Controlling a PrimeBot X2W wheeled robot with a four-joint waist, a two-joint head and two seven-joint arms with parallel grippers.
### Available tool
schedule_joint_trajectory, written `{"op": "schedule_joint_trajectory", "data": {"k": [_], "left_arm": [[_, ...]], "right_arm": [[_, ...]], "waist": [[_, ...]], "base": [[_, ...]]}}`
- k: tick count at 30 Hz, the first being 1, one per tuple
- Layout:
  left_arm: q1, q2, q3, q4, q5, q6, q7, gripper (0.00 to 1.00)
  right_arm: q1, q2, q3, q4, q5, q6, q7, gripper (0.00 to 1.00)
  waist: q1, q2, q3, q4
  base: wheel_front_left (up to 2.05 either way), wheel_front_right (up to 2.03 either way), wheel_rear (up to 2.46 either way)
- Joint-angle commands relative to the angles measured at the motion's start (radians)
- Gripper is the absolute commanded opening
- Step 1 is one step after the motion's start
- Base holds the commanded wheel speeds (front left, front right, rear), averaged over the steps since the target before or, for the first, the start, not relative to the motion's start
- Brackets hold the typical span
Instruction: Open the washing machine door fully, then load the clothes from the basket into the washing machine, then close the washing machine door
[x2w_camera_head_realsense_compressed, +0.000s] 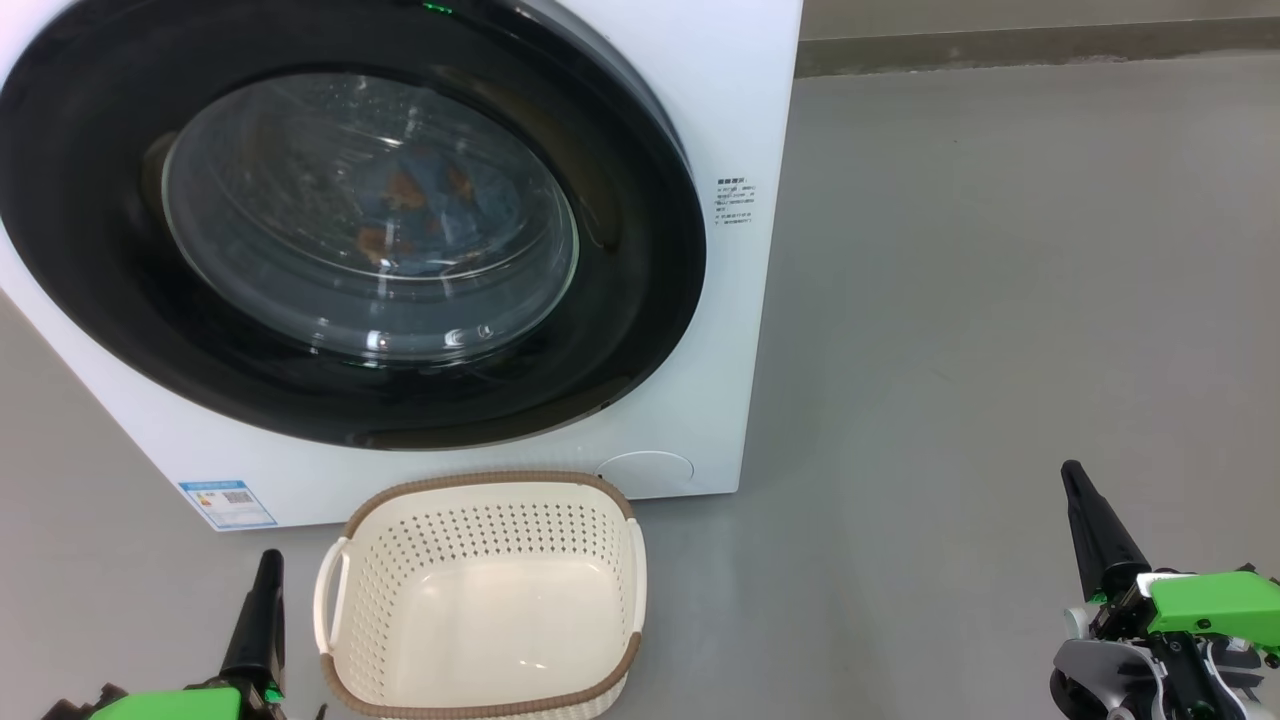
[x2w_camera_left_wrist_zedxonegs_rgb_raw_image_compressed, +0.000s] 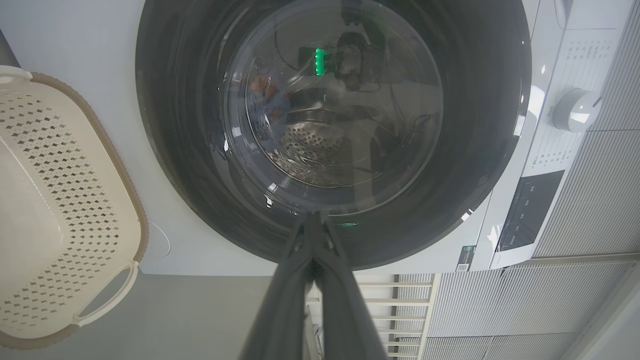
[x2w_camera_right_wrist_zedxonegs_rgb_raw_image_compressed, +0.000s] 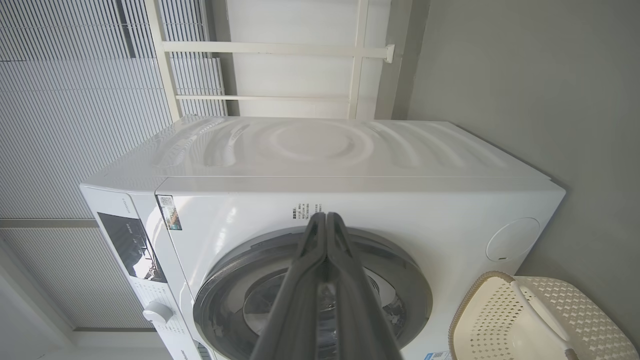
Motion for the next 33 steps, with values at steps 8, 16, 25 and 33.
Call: {"op": "schedule_joint_trajectory", "data": {"k": [8, 16, 25, 33], "left_arm": [[-0.028, 0.009, 0.031, -0.031, -0.008, -0.005, 0.006, 0.0], [-0.028, 0.009, 0.031, -0.031, -0.008, -0.005, 0.006, 0.0], [-0.028, 0.009, 0.031, -0.031, -0.008, -0.005, 0.006, 0.0], [-0.028, 0.009, 0.031, -0.031, -0.008, -0.005, 0.006, 0.0]], "right_arm": [[-0.016, -0.007, 0.018, -0.029, -0.002, 0.0, 0.008, 0.0], [-0.016, -0.007, 0.018, -0.029, -0.002, 0.0, 0.008, 0.0], [-0.016, -0.007, 0.017, -0.029, -0.002, 0.0, 0.008, 0.0], [-0.016, -0.007, 0.017, -0.029, -0.002, 0.0, 0.008, 0.0]], "waist": [[0.0, 0.0, 0.0, 0.0], [0.0, 0.0, 0.0, 0.0], [0.0, 0.0, 0.0, 0.0], [0.0, 0.0, 0.0, 0.0]], "base": [[0.0, 0.0, 0.0], [0.0, 0.0, 0.0], [0.0, 0.0, 0.0], [0.0, 0.0, 0.0]]}}
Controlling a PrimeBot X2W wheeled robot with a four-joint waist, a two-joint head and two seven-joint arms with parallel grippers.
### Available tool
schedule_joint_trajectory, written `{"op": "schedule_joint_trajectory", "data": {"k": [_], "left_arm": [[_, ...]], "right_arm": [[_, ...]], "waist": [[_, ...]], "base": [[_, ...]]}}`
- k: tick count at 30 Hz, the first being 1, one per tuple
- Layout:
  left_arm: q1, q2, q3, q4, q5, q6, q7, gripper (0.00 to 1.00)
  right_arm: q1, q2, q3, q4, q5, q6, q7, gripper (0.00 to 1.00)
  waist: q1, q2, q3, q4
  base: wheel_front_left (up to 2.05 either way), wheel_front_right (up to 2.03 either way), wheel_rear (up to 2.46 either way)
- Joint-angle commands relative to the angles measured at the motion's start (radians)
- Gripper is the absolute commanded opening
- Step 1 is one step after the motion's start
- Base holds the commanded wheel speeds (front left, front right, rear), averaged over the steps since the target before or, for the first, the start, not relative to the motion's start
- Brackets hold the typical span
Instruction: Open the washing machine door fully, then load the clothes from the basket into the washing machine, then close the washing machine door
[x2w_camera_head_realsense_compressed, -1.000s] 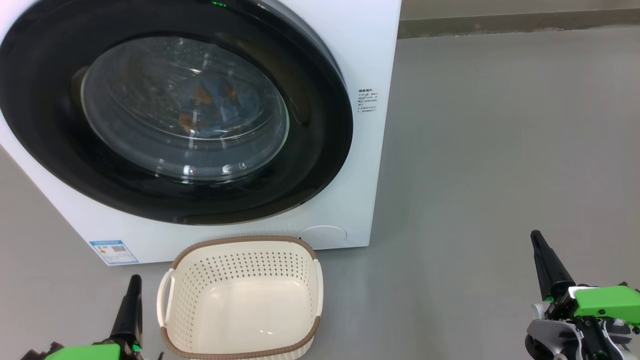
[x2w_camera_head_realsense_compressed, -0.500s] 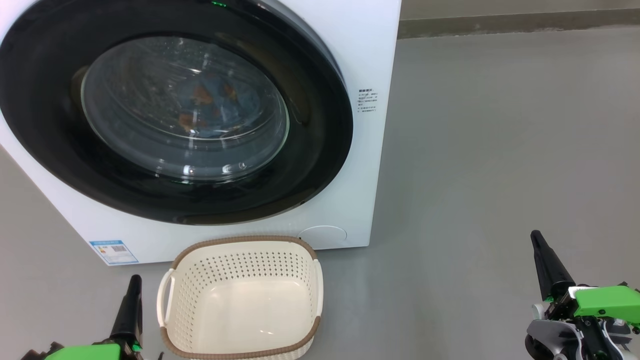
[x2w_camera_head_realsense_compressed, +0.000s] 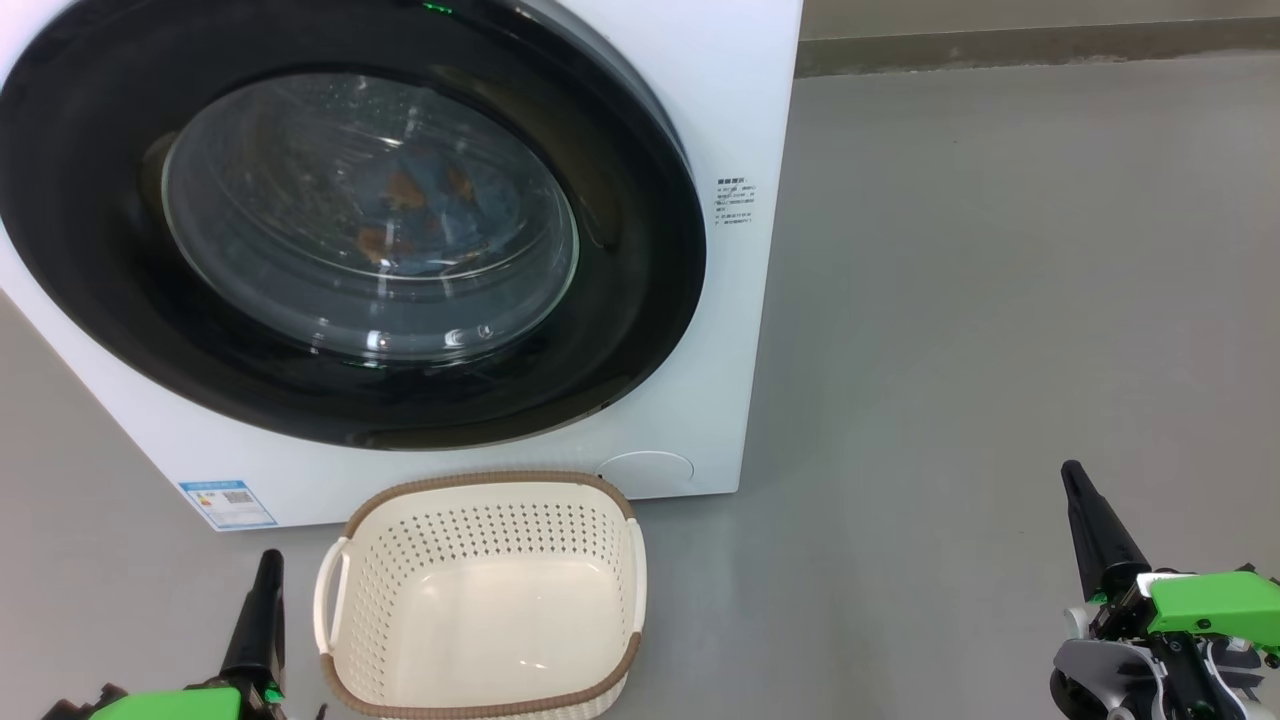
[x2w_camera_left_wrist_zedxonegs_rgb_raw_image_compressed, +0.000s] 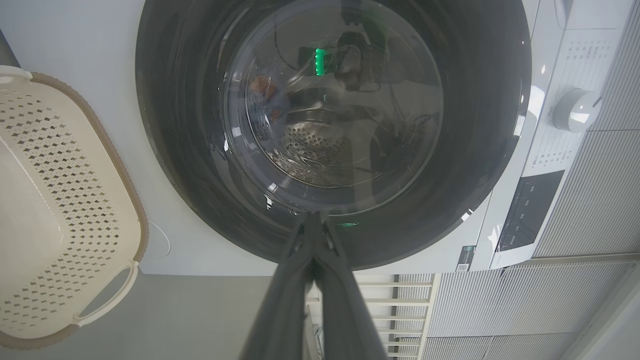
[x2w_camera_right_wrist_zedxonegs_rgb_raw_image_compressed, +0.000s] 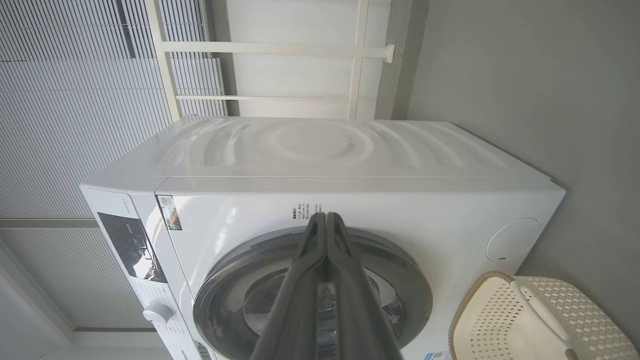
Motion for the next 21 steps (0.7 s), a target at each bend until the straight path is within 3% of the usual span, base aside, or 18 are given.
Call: {"op": "schedule_joint_trajectory", "data": {"k": [1, 21], "left_arm": [[-0.028, 0.009, 0.031, -0.031, -0.008, -0.005, 0.006, 0.0], [-0.028, 0.009, 0.031, -0.031, -0.008, -0.005, 0.006, 0.0]], "right_arm": [[-0.016, -0.007, 0.018, -0.029, -0.002, 0.0, 0.008, 0.0], [-0.016, -0.007, 0.017, -0.029, -0.002, 0.0, 0.008, 0.0]], "waist": [[0.0, 0.0, 0.0, 0.0], [0.0, 0.0, 0.0, 0.0]], "base": [[0.0, 0.0, 0.0], [0.0, 0.0, 0.0]]}}
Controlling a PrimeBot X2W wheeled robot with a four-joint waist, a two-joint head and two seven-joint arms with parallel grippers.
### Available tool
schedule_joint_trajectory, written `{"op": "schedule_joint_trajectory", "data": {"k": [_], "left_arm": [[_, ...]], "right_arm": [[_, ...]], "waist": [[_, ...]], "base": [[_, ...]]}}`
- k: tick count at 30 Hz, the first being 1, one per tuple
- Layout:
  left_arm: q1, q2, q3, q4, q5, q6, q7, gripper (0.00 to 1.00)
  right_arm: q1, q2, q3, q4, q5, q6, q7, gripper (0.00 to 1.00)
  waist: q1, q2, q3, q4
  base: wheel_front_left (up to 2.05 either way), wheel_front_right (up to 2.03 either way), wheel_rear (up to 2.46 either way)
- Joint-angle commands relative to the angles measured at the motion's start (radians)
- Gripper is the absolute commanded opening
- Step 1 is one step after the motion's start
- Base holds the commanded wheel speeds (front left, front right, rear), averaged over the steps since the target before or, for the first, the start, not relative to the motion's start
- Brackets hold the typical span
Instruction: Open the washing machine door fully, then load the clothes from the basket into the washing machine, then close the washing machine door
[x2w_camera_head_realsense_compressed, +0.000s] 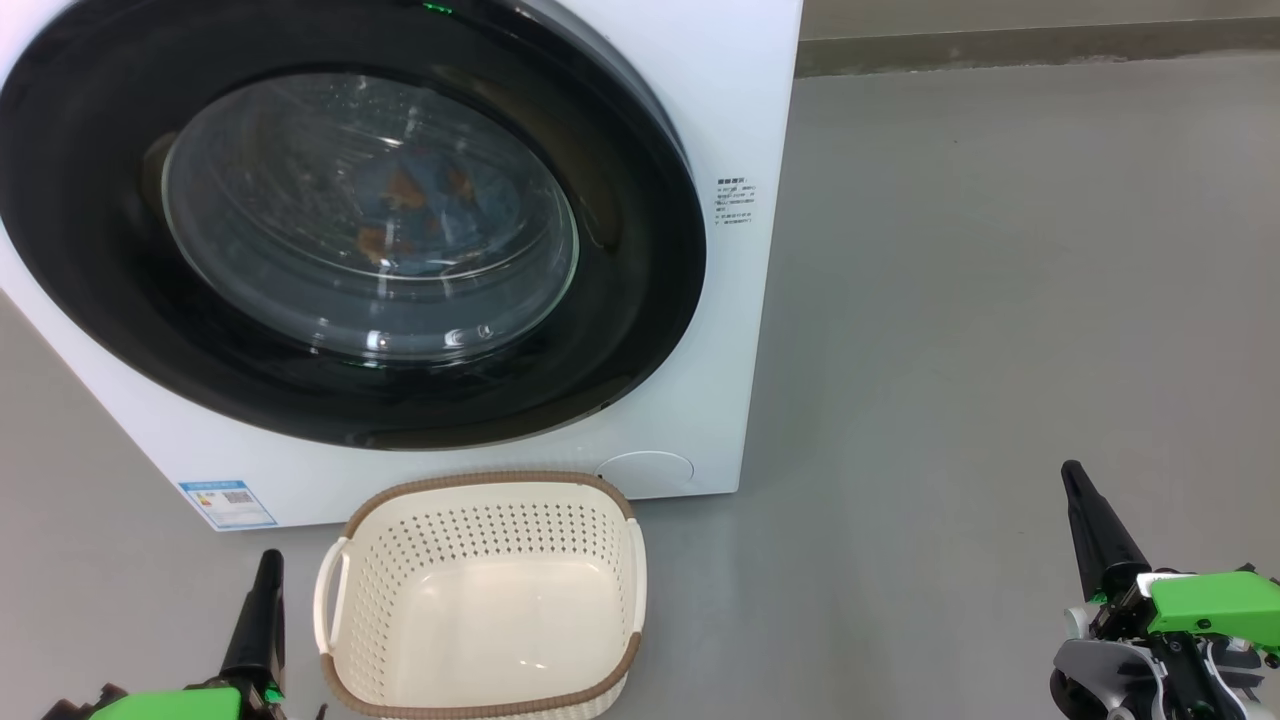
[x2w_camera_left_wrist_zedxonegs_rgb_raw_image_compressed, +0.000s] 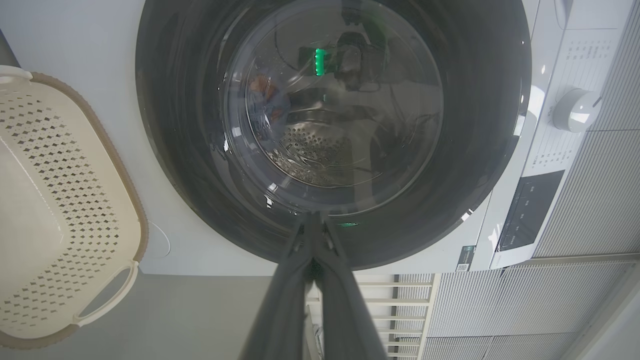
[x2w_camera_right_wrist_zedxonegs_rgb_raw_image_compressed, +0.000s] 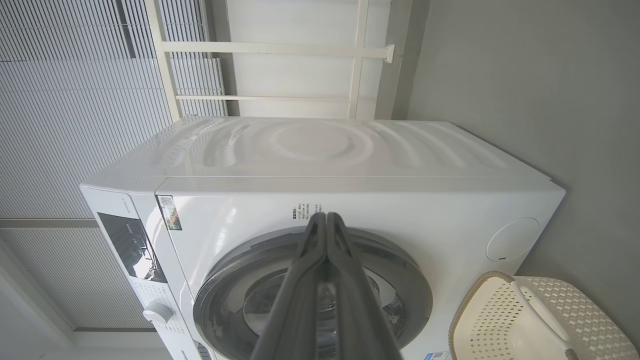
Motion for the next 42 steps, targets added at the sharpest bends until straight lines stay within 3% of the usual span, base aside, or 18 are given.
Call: {"op": "schedule_joint_trajectory", "data": {"k": [1, 42], "left_arm": [[-0.028, 0.01, 0.031, -0.031, -0.008, -0.005, 0.006, 0.0], [-0.028, 0.01, 0.031, -0.031, -0.008, -0.005, 0.006, 0.0]], "right_arm": [[-0.016, -0.007, 0.018, -0.029, -0.002, 0.0, 0.008, 0.0], [-0.016, -0.007, 0.017, -0.029, -0.002, 0.0, 0.008, 0.0]], "waist": [[0.0, -0.0001, 0.0, 0.0], [0.0, -0.0001, 0.0, 0.0]], "base": [[0.0, 0.0, 0.0], [0.0, 0.0, 0.0]]}}
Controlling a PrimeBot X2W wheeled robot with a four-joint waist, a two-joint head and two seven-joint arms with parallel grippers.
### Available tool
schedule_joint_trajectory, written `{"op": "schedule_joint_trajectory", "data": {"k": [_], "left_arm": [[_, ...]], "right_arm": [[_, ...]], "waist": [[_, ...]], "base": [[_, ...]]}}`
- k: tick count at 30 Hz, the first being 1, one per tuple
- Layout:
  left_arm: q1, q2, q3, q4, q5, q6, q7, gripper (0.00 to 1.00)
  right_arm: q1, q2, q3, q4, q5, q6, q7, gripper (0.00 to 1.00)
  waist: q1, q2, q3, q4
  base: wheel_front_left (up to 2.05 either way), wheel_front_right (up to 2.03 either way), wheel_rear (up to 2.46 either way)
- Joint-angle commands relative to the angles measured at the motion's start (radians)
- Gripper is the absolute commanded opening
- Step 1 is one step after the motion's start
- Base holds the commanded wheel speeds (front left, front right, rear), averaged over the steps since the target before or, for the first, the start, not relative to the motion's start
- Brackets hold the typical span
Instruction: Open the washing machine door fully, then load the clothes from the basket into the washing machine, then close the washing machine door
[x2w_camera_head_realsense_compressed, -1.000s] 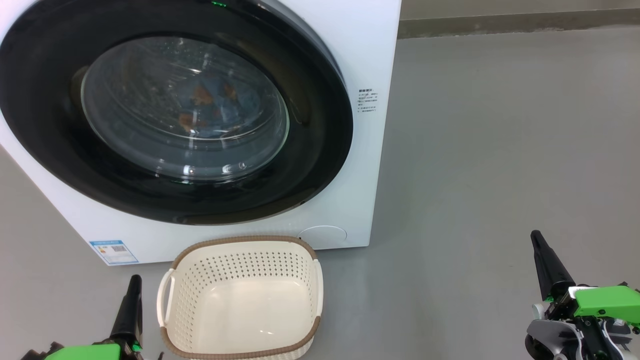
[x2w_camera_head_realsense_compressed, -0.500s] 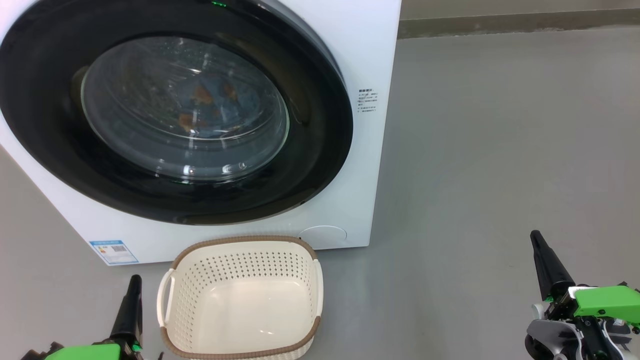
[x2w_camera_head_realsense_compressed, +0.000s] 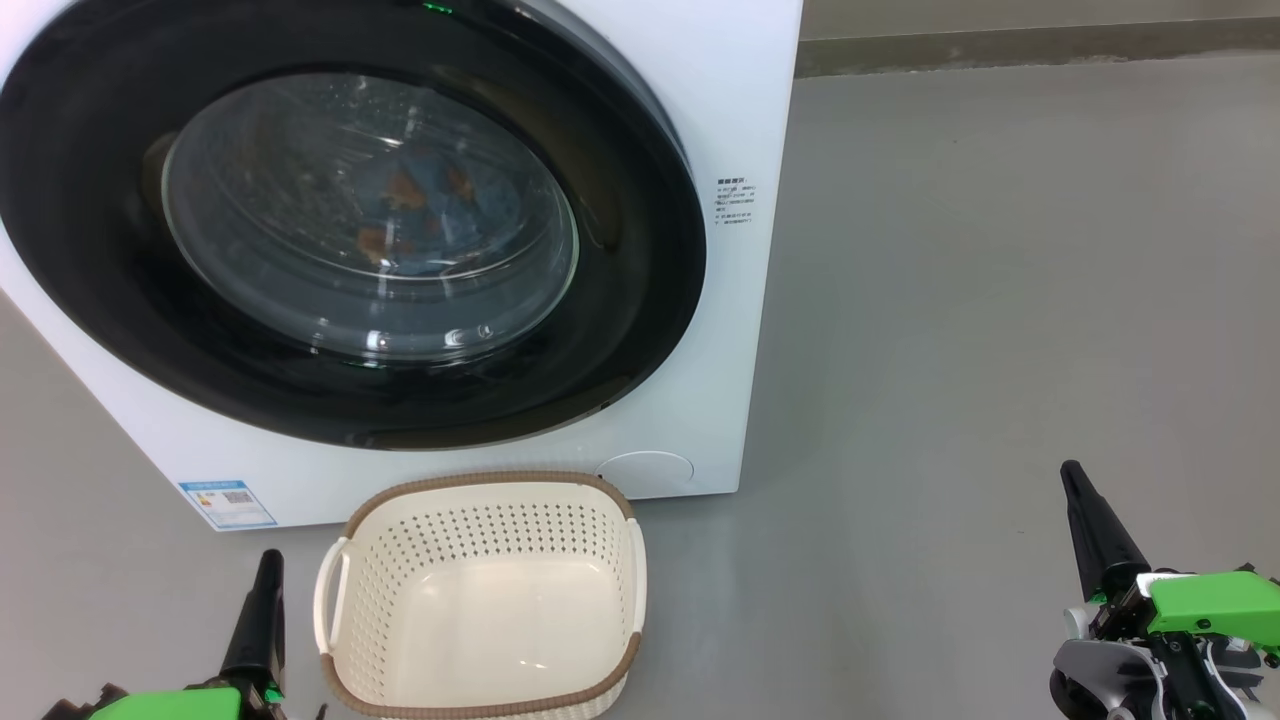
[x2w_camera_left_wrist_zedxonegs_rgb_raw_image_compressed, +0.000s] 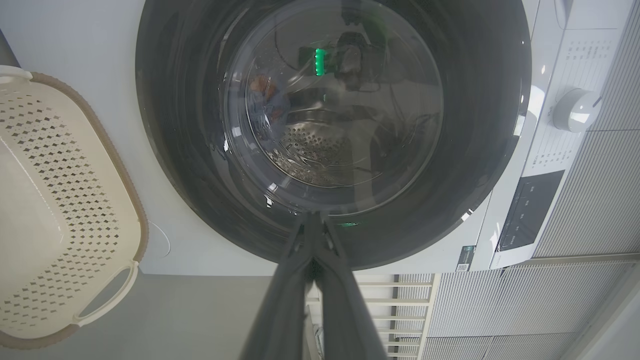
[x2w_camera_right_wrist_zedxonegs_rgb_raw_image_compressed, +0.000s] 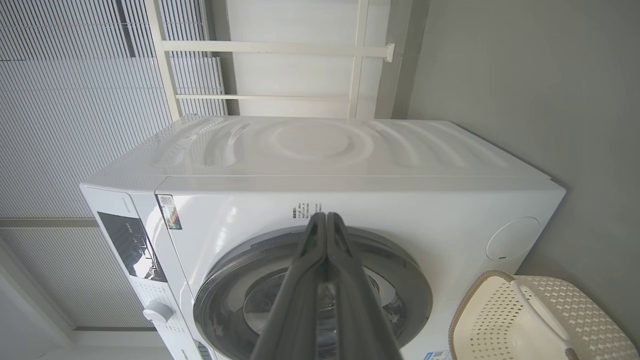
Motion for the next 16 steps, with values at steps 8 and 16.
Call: {"op": "schedule_joint_trajectory", "data": {"k": [8, 16], "left_arm": [[-0.028, 0.01, 0.031, -0.031, -0.008, -0.005, 0.006, 0.0], [-0.028, 0.01, 0.031, -0.031, -0.008, -0.005, 0.006, 0.0]], "right_arm": [[-0.016, -0.007, 0.018, -0.029, -0.002, 0.001, 0.005, 0.0], [-0.016, -0.007, 0.018, -0.029, -0.002, 0.001, 0.005, 0.0]], "waist": [[0.0, 0.0, 0.0, 0.0], [0.0, 0.0, 0.0, 0.0]], "base": [[0.0, 0.0, 0.0], [0.0, 0.0, 0.0]]}}
